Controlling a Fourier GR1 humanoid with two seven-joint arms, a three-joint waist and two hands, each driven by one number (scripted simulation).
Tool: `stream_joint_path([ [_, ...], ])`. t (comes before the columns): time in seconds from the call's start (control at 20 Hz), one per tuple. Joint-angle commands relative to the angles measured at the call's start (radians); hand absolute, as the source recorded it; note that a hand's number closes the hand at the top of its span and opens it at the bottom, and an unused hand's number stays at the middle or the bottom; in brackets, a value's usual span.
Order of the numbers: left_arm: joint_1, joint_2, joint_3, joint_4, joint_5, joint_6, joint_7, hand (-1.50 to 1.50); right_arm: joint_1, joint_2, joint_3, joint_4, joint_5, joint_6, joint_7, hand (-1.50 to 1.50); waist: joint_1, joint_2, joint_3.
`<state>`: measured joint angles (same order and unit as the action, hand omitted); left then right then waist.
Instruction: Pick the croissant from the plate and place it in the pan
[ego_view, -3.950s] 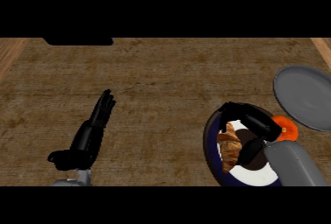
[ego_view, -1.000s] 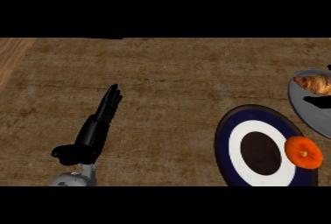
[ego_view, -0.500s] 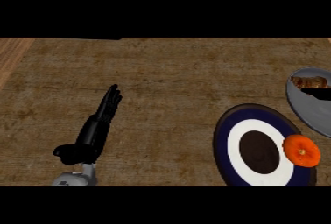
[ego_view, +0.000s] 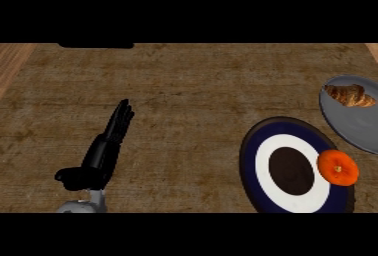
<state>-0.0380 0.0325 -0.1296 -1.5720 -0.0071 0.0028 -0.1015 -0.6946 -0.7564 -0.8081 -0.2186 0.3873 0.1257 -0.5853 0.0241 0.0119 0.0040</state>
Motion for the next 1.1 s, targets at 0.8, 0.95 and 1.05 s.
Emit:
stream_joint_path([
  [0.8,0.033,0.017,0.028,0.008,0.008,-0.011,-0.024,0.00,0.297,-0.074,0.062,-0.042,-0.079,0.371,-0.283,-1.50,-0.016,-0.008,-0.002],
  [0.95,0.004,-0.016,-0.009,-0.009,-0.023,0.016,0.009,0.00,0.326,-0.019,0.082,-0.054,-0.086,0.353,-0.327,-1.50,-0.018,-0.009,-0.002],
  [1.05,0.033,0.010,0.013,-0.045,0.010,-0.012,0.040,0.00,0.358,-0.079,0.095,-0.083,-0.100,0.423,-0.292,-1.50,-0.024,-0.012,-0.003],
])
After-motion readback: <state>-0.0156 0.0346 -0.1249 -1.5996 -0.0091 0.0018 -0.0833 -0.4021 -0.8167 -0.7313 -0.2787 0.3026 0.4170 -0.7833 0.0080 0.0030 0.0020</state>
